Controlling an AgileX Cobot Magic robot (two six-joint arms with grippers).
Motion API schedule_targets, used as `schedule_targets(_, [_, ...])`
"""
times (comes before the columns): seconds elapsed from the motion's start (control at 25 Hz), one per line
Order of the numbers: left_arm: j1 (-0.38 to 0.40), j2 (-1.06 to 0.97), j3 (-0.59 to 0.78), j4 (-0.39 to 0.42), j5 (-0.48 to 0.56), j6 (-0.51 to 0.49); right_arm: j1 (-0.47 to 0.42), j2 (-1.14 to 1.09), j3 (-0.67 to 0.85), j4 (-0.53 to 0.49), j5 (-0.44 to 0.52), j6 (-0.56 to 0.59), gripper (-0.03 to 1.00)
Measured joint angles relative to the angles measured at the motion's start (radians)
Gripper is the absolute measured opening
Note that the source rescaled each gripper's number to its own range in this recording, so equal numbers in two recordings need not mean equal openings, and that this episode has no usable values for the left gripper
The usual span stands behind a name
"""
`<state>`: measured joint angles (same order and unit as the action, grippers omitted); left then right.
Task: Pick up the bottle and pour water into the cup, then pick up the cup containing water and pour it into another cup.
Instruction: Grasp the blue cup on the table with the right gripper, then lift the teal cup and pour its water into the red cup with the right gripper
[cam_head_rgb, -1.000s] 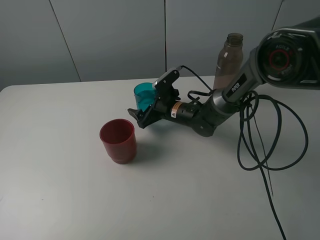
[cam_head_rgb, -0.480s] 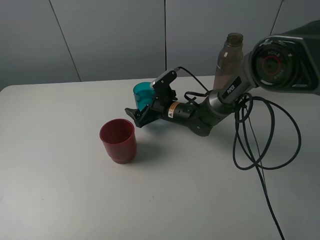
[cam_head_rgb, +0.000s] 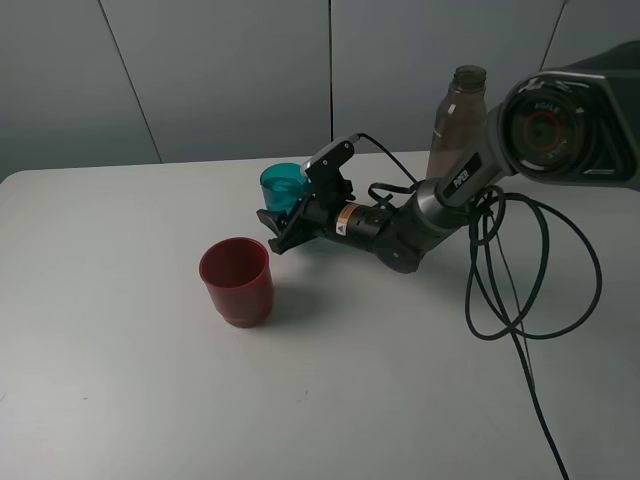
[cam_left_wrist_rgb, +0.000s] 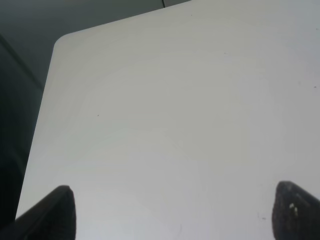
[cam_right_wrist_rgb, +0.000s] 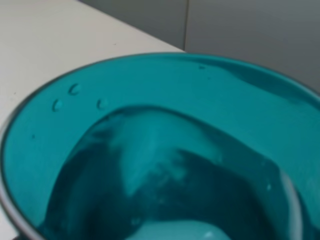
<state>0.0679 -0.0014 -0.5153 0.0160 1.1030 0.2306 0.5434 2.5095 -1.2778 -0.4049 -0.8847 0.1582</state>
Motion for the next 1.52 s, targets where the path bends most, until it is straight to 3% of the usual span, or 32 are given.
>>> schedule_targets(0.28, [0.0, 0.0, 0.0, 0.0, 0.0, 0.0, 0.001, -0.002, 0.0, 0.0, 0.003, 0.0, 0.03])
schedule_targets(0.68, [0.0, 0.0, 0.0, 0.0, 0.0, 0.0, 0.002, -0.089, 0.002, -0.037, 0.084, 0.002, 0.03])
schedule_targets(1.12, [0.0, 0.0, 0.0, 0.0, 0.0, 0.0, 0.002, -0.234, 0.12, -0.107, 0.082, -0.022, 0.03])
schedule_targets(1.52, [0.0, 0.0, 0.0, 0.0, 0.0, 0.0, 0.002, -0.311, 0.22, -0.172, 0.038, -0.115, 0.03])
